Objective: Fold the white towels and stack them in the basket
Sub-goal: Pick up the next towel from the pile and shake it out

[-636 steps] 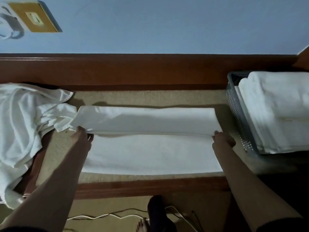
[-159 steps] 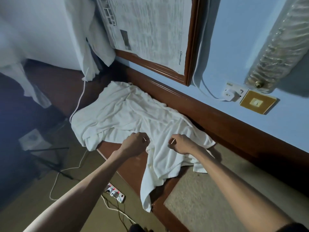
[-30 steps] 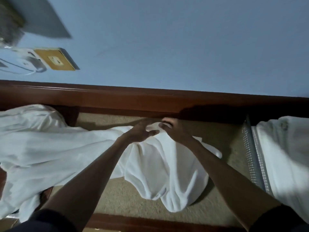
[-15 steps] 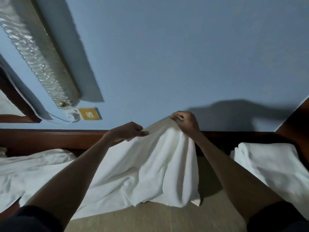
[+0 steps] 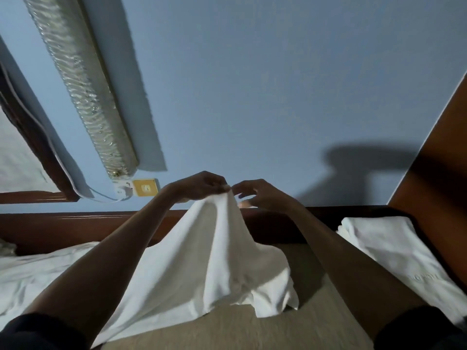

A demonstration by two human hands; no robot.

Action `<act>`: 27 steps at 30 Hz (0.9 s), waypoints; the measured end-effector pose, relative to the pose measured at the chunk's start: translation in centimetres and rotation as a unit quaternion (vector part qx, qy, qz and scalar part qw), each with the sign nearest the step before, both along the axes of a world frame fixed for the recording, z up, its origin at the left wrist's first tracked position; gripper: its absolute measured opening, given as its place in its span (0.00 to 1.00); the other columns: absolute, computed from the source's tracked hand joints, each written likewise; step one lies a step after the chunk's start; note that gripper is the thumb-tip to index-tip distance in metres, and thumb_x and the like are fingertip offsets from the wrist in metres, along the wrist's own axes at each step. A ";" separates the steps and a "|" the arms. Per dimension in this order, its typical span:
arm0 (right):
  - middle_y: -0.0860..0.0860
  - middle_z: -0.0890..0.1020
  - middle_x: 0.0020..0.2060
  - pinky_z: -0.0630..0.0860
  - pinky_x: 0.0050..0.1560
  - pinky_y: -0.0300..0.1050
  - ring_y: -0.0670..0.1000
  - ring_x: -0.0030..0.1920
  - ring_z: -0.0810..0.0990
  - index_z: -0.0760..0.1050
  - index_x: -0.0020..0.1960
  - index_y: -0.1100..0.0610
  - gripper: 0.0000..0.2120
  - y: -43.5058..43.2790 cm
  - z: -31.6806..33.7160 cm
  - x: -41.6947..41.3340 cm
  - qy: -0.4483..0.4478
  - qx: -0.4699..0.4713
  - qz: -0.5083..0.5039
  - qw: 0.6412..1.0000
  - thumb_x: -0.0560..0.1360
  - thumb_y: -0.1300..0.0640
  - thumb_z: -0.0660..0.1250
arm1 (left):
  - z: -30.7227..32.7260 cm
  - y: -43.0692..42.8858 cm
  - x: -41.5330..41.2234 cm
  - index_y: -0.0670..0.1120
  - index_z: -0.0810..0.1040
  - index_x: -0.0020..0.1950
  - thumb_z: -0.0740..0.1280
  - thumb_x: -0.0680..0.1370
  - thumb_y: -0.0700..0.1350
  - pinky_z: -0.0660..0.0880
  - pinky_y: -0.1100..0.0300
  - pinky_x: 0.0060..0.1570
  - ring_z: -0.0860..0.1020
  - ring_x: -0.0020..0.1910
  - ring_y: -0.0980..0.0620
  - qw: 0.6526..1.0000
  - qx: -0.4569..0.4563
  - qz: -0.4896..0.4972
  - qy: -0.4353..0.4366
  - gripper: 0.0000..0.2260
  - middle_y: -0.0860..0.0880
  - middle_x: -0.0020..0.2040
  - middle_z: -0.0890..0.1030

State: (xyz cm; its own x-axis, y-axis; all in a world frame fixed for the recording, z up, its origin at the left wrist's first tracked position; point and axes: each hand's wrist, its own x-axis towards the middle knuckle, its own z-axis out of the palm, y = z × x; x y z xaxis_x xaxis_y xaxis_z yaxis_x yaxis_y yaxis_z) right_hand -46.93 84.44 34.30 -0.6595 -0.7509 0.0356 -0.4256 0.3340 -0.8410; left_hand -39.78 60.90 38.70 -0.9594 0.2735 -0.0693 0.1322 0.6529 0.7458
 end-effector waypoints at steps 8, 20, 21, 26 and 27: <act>0.54 0.85 0.52 0.76 0.64 0.54 0.52 0.55 0.85 0.77 0.55 0.60 0.07 1.3 3.8 1.4 -0.108 -0.016 0.047 0.993 0.81 0.57 0.69 | 2.6 0.9 2.2 0.39 0.82 0.46 0.67 0.83 0.51 0.68 0.61 0.41 0.71 0.37 0.57 0.999 -0.009 0.026 0.025 0.16 0.52 0.37 0.76; 0.46 0.80 0.39 0.68 0.42 0.41 0.46 0.39 0.75 0.80 0.46 0.56 0.14 4.2 8.8 -1.6 0.101 0.012 -0.075 0.992 0.83 0.47 0.64 | 4.6 4.5 1.4 0.37 0.79 0.46 0.70 0.79 0.59 0.72 0.56 0.40 0.76 0.39 0.48 0.986 0.138 0.086 -0.029 0.23 0.44 0.41 0.77; 0.45 0.80 0.41 0.69 0.43 0.39 0.45 0.41 0.76 0.80 0.47 0.55 0.12 4.6 9.2 -1.9 0.111 0.008 -0.091 0.990 0.83 0.50 0.64 | 4.7 4.5 1.4 0.36 0.79 0.48 0.70 0.80 0.58 0.74 0.56 0.41 0.78 0.40 0.48 0.983 0.159 0.093 -0.025 0.23 0.44 0.42 0.79; 0.49 0.84 0.50 0.76 0.53 0.45 0.51 0.53 0.80 0.83 0.52 0.56 0.10 6.5 9.1 -4.5 0.134 -0.020 -0.192 0.972 0.83 0.53 0.65 | 5.6 3.5 1.6 0.46 0.80 0.41 0.71 0.80 0.50 0.72 0.61 0.34 0.77 0.34 0.52 0.978 0.177 0.111 -0.015 0.10 0.48 0.38 0.79; 0.49 0.84 0.51 0.77 0.57 0.49 0.52 0.54 0.81 0.83 0.51 0.53 0.10 6.9 9.0 -5.1 0.139 -0.015 -0.222 0.965 0.82 0.51 0.65 | 5.6 3.1 1.8 0.47 0.81 0.41 0.73 0.78 0.50 0.71 0.61 0.34 0.77 0.34 0.52 0.978 0.173 0.120 -0.016 0.09 0.47 0.38 0.79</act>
